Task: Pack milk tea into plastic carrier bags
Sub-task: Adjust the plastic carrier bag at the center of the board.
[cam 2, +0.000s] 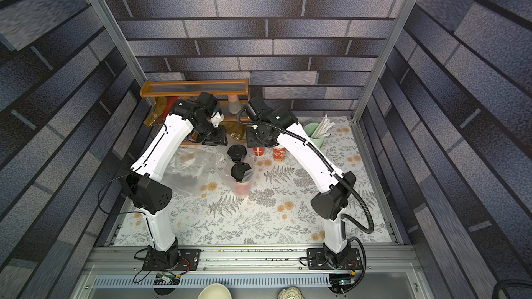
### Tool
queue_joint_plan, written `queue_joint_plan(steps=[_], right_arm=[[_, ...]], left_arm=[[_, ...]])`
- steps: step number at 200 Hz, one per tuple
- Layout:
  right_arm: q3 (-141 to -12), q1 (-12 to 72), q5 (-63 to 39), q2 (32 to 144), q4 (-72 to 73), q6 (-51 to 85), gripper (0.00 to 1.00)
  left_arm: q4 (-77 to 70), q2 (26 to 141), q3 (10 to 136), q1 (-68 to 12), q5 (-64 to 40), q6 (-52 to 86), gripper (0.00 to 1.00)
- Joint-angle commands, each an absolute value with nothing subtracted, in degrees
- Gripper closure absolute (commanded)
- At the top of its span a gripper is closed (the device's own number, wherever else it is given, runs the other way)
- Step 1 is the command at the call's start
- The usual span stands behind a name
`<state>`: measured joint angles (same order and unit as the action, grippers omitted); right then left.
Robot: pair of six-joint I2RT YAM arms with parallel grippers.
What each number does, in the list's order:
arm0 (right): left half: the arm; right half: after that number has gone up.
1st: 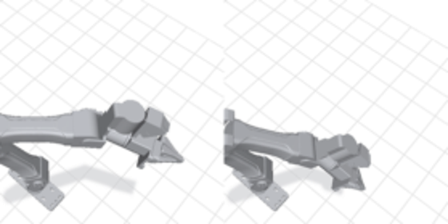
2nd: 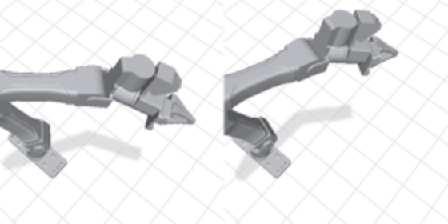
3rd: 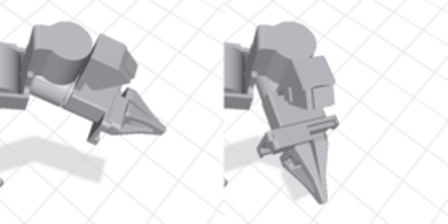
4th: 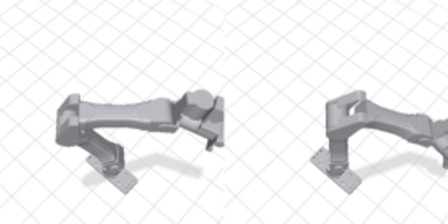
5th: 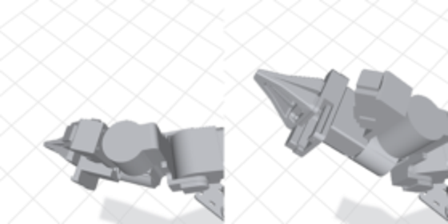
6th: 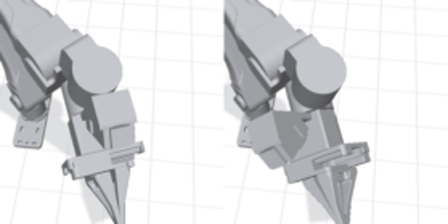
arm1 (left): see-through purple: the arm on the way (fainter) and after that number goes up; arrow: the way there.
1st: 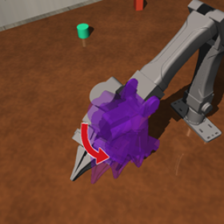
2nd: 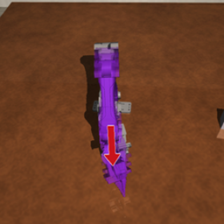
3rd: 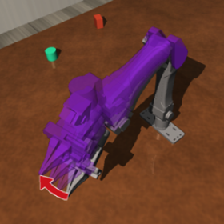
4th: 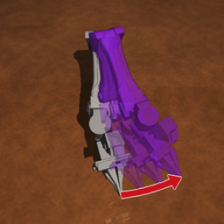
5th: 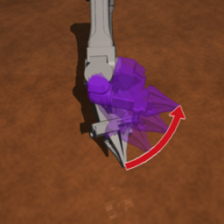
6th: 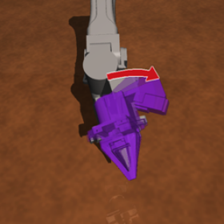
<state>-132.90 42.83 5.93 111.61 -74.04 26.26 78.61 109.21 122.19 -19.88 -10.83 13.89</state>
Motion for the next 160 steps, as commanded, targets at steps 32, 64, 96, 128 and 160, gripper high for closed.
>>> queue_joint_plan(steps=[32,64,96,128,160], right_arm=[[-138.9,42.0,-4.5,113.9,-78.9,13.1,0.24],[-137.3,43.0,-5.2,115.3,-80.5,9.5,0.1],[-141.8,43.1,-0.1,121.6,-81.1,11.1,0.13],[-146.5,42.9,6.1,126.3,-80.2,13.7,0.34],[-145.7,42.2,9.3,126.0,-76.8,15.7,0.62]], left_arm=[[74.9,106.8,120.2,-18.1,-15.2,12.3,0.52],[74.1,106.2,119.0,-18.0,-15.7,11.9,0.49],[73.4,106.4,119.2,-18.0,-15.7,11.7,0.48],[72.1,106.2,119.7,-17.9,-14.4,11.4,0.57],[71.3,107.2,120.7,-17.9,-13.7,10.3,0.75]])
